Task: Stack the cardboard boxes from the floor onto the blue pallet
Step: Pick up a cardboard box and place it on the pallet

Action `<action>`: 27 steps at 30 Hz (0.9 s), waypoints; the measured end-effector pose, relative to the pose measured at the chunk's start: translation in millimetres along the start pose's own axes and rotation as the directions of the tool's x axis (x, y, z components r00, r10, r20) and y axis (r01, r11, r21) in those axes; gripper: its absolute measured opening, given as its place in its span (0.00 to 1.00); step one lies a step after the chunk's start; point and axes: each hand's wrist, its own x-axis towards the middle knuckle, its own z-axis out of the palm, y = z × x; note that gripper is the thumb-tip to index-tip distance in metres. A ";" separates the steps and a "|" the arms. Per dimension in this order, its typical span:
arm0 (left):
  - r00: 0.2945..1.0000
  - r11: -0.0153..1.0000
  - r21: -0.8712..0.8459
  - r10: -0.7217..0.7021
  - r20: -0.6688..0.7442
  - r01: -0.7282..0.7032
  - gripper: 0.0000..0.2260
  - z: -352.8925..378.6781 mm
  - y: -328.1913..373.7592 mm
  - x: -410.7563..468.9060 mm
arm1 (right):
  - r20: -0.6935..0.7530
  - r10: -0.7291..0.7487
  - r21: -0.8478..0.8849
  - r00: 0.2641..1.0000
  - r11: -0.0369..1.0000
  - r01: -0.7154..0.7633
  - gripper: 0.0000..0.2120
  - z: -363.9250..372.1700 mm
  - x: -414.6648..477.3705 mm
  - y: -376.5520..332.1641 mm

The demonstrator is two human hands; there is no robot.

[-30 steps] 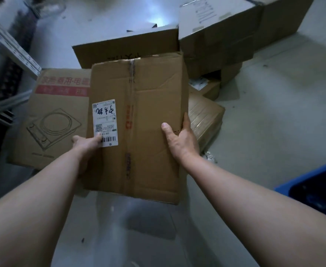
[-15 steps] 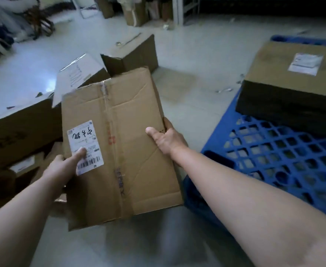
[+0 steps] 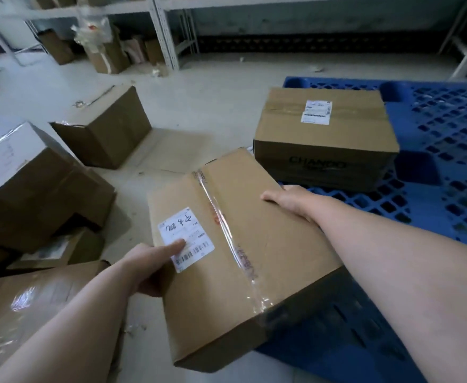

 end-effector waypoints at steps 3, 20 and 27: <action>0.998 0.996 0.089 0.010 0.062 -0.015 0.24 13.9 13.4 -3.6 | -0.143 -0.028 -0.256 0.989 0.967 -0.010 0.23 -6.1 9.7 7.8; 0.848 0.695 0.712 0.433 -0.306 -0.098 0.25 15.4 100.3 8.9 | -0.348 0.013 -0.546 0.938 0.810 -0.214 0.45 -14.5 -44.7 64.9; 0.922 0.794 0.518 0.385 -0.024 -0.318 0.48 44.5 79.8 11.3 | -0.451 0.058 -0.531 0.890 0.784 -0.321 0.40 -47.5 -35.8 70.4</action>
